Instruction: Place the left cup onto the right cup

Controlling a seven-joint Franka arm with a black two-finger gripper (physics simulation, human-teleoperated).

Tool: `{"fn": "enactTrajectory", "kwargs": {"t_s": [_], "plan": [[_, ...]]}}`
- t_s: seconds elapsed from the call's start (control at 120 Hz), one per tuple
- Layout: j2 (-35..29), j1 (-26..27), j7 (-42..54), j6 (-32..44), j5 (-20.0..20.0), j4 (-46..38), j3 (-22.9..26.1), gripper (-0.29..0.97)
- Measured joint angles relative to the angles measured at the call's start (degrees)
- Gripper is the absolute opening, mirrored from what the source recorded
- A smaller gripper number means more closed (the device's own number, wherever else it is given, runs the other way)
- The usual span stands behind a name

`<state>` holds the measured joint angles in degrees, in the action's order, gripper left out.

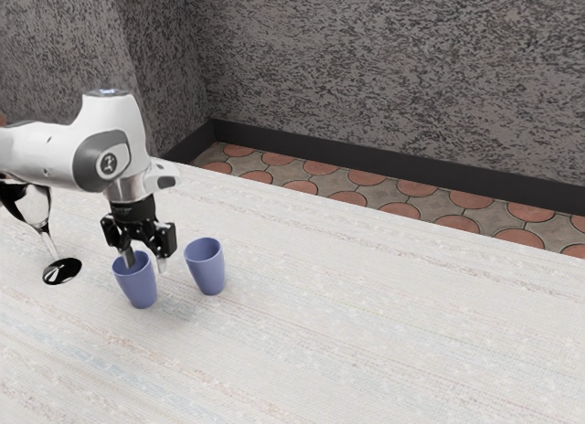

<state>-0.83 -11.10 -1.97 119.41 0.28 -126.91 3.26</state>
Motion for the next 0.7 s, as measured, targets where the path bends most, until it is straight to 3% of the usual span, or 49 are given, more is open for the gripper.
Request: {"fn": "enactTrajectory", "kwargs": {"t_s": [0.7], "plan": [[3.9, -0.1, 4.4, 4.4, 0.8, 1.7, -3.9, 0.45]]}}
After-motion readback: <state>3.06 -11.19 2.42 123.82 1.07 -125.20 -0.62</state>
